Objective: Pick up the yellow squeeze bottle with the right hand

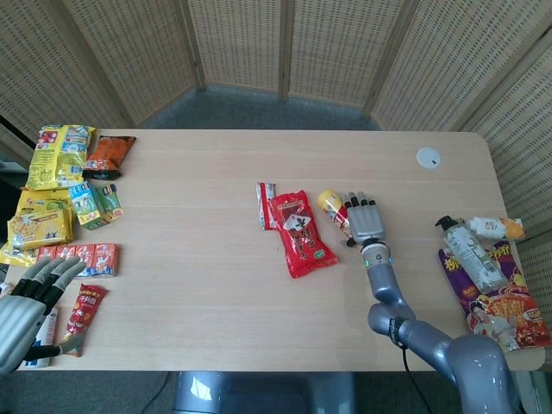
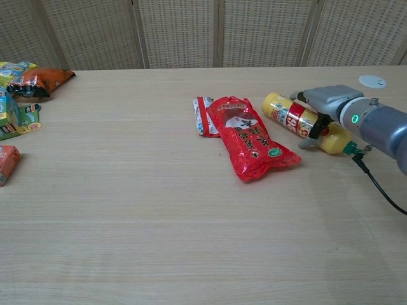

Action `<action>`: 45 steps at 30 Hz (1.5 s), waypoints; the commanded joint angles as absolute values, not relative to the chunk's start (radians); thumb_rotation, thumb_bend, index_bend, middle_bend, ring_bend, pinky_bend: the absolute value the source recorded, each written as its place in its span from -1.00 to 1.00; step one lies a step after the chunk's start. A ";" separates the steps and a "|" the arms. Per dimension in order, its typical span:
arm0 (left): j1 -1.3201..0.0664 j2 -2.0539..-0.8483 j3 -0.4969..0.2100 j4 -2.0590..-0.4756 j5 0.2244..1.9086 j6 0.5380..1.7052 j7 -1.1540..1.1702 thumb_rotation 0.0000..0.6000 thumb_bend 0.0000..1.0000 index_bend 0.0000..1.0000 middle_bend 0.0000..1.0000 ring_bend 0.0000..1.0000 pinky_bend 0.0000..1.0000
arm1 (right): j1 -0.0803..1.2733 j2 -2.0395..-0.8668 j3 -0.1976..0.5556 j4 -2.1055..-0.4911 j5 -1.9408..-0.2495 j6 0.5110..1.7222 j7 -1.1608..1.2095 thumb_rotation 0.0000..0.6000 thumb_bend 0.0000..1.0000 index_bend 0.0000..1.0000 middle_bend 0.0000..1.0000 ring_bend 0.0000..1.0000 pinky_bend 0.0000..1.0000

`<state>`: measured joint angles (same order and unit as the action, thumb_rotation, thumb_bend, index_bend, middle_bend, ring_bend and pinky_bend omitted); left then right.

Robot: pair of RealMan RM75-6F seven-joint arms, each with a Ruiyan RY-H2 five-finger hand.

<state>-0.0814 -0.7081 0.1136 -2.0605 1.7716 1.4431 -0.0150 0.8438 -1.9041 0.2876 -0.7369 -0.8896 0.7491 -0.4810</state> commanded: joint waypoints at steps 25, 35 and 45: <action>-0.071 -0.709 0.108 -2.050 1.770 1.455 -0.023 0.87 -0.58 -1.00 -1.00 -1.00 -1.00 | 0.866 -1.872 0.341 -0.762 -0.966 0.778 -0.352 1.00 -0.29 0.11 0.67 0.87 1.00; -0.076 -0.717 0.106 -2.046 1.771 1.444 -0.027 0.88 -0.58 -1.00 -1.00 -1.00 -1.00 | 0.813 -1.687 0.386 -1.088 -0.929 0.917 -0.438 1.00 -0.29 0.14 0.74 0.94 1.00; -0.079 -0.734 0.108 -2.039 1.780 1.438 -0.030 0.88 -0.58 -1.00 -1.00 -1.00 -1.00 | 0.810 -1.499 0.458 -1.469 -0.873 1.029 -0.530 1.00 -0.28 0.15 0.74 0.95 1.00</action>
